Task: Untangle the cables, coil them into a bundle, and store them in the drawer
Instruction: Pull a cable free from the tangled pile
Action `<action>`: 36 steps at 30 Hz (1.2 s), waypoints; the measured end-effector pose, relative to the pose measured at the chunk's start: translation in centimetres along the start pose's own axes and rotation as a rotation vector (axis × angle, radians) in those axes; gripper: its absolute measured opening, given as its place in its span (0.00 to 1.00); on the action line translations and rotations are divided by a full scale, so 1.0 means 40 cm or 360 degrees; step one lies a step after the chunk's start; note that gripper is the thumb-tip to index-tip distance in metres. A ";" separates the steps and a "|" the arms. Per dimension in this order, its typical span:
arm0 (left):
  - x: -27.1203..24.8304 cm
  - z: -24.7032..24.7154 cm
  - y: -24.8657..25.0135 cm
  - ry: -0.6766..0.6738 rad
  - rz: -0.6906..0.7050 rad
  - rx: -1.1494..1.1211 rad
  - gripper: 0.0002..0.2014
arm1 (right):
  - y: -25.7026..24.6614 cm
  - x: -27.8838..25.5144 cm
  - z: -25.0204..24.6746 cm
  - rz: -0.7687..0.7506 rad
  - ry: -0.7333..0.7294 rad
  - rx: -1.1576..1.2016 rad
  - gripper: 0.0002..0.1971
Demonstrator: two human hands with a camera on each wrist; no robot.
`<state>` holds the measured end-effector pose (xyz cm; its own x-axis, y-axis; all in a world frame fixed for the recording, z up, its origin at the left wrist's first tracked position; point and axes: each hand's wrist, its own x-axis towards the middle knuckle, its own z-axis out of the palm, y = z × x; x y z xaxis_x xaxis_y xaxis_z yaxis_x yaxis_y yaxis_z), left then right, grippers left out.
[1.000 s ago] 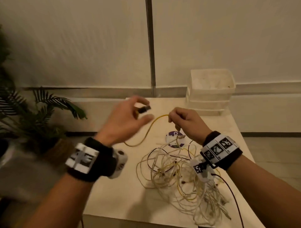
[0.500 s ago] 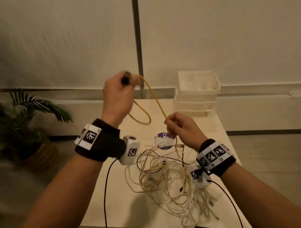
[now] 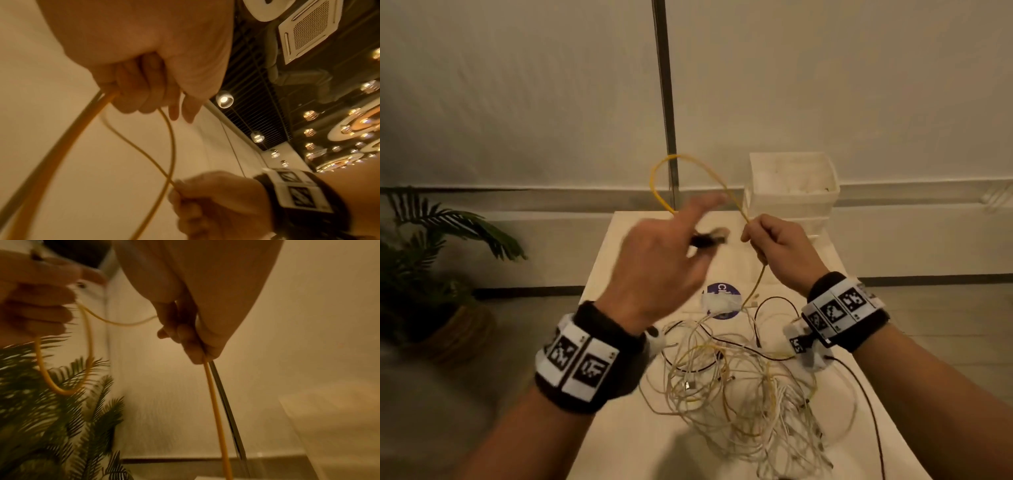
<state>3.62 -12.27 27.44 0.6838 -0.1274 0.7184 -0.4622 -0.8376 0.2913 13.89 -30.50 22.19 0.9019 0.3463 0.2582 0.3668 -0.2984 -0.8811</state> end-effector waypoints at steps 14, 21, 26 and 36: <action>0.092 0.034 -0.055 0.0054 -0.0407 0.0057 0.06 | -0.051 -0.054 -0.055 0.0116 -0.0364 0.0484 0.13; 0.138 -0.078 -0.097 0.0462 -0.0615 0.0001 0.12 | -0.001 -0.126 -0.027 0.0388 -0.0372 0.0790 0.14; 0.058 0.019 -0.019 -0.0267 -0.0128 -0.0244 0.21 | -0.052 -0.110 -0.026 0.0360 -0.0429 0.1054 0.12; 0.035 -0.010 -0.053 -0.0229 -0.0228 -0.0277 0.08 | -0.074 -0.175 -0.024 0.0275 -0.0552 0.1101 0.13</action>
<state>5.35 -10.45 28.09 0.8168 -0.0987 0.5684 -0.4365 -0.7500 0.4970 6.72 -32.90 23.40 0.7688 0.6369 0.0577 -0.0995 0.2082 -0.9730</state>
